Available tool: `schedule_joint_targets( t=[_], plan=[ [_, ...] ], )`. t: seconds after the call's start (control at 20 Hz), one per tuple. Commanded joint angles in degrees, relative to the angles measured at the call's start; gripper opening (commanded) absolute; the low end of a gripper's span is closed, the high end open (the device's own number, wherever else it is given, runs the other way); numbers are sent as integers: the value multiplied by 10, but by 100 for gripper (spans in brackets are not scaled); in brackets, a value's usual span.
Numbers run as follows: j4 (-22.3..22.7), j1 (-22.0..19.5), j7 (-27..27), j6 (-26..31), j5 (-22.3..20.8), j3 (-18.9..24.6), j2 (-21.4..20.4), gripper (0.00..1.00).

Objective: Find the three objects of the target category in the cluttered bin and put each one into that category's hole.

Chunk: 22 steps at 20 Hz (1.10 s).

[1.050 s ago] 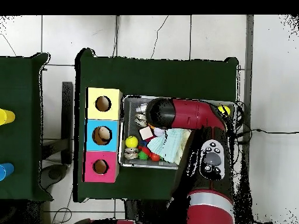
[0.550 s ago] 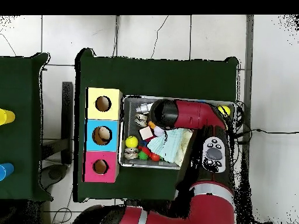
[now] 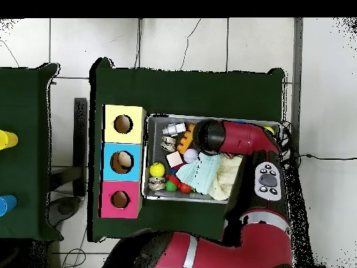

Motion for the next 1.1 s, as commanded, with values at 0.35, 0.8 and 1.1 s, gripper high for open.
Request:
schedule_joint_targets(
  t=[0.35,0.8,1.1],
  plan=[
    [-28,-22,-5,32,-7,57,40,100],
    [-3,-12,16,23,-1,55,29,100],
    [4,-9,24,12,-1,54,30,100]
  ],
)
